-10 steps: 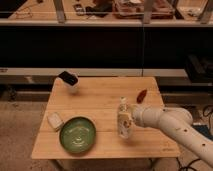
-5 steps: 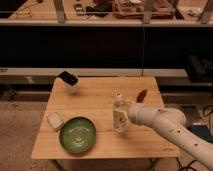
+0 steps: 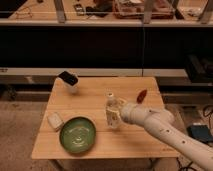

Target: Stand the bottle upright

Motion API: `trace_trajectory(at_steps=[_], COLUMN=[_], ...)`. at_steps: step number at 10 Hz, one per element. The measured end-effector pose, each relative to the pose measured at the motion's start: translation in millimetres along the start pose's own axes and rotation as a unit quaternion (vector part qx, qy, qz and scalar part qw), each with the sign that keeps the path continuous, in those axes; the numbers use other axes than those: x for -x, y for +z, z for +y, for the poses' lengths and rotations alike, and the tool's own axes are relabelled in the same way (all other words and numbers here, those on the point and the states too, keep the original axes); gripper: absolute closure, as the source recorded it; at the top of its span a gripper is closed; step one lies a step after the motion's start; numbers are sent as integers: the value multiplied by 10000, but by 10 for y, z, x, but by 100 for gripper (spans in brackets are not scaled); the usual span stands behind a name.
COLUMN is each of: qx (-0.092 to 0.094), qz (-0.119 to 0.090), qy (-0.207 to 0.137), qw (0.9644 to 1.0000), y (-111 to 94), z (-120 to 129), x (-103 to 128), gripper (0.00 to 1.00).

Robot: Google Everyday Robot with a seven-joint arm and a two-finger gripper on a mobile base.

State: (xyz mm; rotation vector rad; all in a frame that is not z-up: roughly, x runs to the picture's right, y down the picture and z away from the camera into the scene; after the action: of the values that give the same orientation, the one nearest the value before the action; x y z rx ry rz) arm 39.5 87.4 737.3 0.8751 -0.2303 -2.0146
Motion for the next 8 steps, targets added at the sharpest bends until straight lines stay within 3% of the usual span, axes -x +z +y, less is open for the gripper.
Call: trace_trajectory(at_steps=[8], qx=[-24], qz=[254], qy=[-93], qw=[9996], y=[347], z=[71], x=[-116], gripper=[82])
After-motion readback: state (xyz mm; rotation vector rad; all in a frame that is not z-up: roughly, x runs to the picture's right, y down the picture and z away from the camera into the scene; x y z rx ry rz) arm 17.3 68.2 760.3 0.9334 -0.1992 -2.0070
